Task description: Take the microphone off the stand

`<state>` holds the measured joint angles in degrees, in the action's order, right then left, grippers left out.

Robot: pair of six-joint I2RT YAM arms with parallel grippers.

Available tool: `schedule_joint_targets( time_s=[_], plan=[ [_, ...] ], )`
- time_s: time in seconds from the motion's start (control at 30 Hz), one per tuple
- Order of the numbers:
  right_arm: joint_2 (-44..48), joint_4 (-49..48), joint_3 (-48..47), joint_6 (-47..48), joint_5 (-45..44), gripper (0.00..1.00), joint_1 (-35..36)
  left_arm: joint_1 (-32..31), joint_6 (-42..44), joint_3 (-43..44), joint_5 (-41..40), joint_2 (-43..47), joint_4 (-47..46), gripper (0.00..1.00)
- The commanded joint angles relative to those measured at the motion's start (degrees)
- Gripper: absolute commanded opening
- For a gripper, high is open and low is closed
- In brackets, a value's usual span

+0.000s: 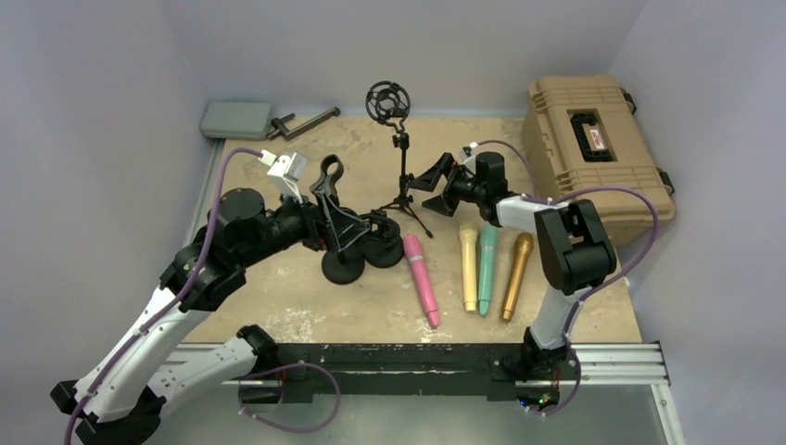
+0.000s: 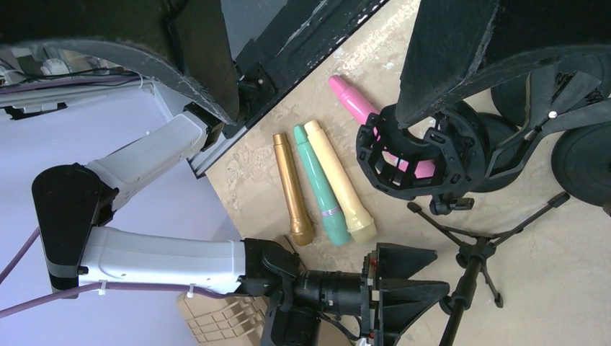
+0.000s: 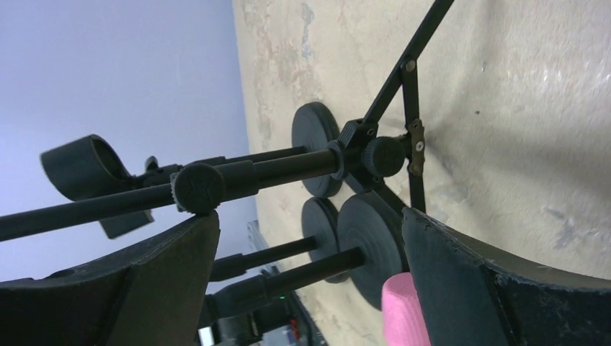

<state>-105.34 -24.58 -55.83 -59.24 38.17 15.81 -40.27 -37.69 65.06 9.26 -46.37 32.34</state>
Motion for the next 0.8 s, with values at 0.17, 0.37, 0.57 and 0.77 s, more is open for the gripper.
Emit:
schedule_joint_targets(
  time_s=[0.17,0.37,0.57,0.77],
  plan=[
    [7.7,-1.5,-0.29,-12.22,-1.79,0.77,0.34,-0.18,0.32,1.22,-0.33,1.08,-1.09,0.78],
    [9.23,2.71,-2.47,-14.82,-6.16,0.66,0.39,-0.18,0.0,1.38,0.02,0.52,-1.59,0.78],
    [6.29,1.32,-5.13,-19.44,-7.49,0.52,1.96,-0.16,-0.5,1.13,0.24,0.56,-1.73,0.78],
    [4.16,0.16,-6.04,-21.57,-9.36,0.52,3.2,-0.23,-0.57,1.52,0.07,1.0,-1.13,0.78]
  ],
)
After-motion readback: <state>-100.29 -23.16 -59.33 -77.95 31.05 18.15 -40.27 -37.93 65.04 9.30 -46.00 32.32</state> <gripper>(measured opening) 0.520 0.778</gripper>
